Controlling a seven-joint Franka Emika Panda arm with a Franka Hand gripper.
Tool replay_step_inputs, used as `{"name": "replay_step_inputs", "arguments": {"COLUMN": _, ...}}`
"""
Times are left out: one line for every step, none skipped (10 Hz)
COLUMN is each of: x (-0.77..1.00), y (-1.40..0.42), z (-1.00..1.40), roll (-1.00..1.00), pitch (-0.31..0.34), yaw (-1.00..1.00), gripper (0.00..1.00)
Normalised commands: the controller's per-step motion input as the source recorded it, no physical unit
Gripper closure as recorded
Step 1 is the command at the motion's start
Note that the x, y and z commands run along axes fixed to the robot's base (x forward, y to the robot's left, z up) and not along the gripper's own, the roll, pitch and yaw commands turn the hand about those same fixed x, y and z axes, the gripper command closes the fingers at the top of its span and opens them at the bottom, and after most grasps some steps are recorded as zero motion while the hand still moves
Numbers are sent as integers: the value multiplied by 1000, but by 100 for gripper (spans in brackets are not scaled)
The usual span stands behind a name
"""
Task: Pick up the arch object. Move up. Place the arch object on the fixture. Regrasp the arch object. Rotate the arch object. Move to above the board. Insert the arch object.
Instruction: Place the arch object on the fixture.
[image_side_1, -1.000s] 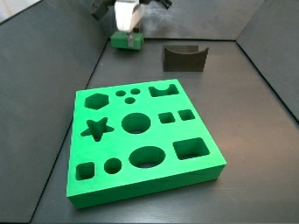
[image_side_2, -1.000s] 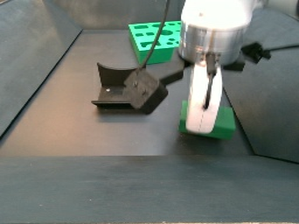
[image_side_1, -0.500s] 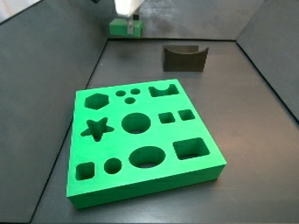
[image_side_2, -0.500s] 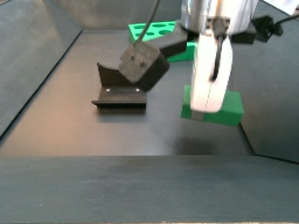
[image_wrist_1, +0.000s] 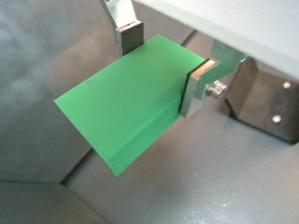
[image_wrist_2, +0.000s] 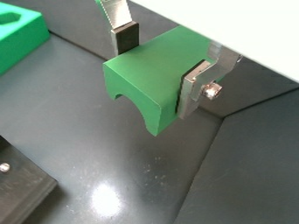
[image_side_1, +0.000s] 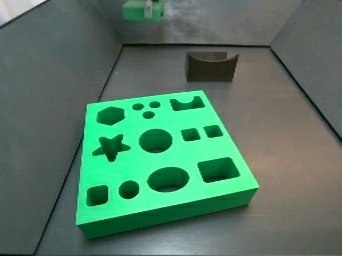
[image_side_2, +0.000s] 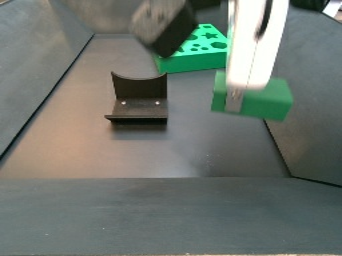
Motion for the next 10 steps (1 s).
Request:
{"name": "replay_step_inputs", "arguments": {"x": -18, "y": -12, "z": 820, "roll": -48, "pitch": 28, "yaw": 0, "gripper": 100}}
{"name": "replay_step_inputs", "arguments": {"x": -7, "y": -7, "z": 593, "roll": -59, "pitch": 34, "yaw": 0, "gripper": 100}}
{"name": "replay_step_inputs", "arguments": {"x": 1, "y": -6, "z": 422, "roll": -68, "pitch": 43, "yaw": -1, "gripper": 100}}
{"name": "replay_step_inputs", "arguments": {"x": 11, "y": -2, "z": 194, "roll": -82, "pitch": 59, "yaw": -2, "gripper": 100}}
{"name": "replay_step_inputs", "arguments": {"x": 1000, "y": -826, "z": 279, "roll": 36, "pitch": -22, "yaw": 1000, "gripper": 100}}
{"name": "replay_step_inputs", "arguments": {"x": 1000, "y": -809, "z": 259, "roll": 42, "pitch": -18, "yaw": 1000, "gripper": 100}}
{"name": "replay_step_inputs", "arguments": {"x": 1000, "y": -787, "z": 252, "roll": 43, "pitch": -14, "yaw": 1000, "gripper": 100}}
{"name": "replay_step_inputs", "arguments": {"x": 1000, "y": -713, "z": 232, "roll": 43, "pitch": -7, "yaw": 1000, "gripper": 100}}
{"name": "replay_step_inputs", "arguments": {"x": 1000, "y": -640, "z": 214, "roll": 44, "pitch": -3, "yaw": 1000, "gripper": 100}}
{"name": "replay_step_inputs", "arguments": {"x": 1000, "y": -578, "z": 192, "roll": 45, "pitch": 2, "yaw": 1000, "gripper": 100}}
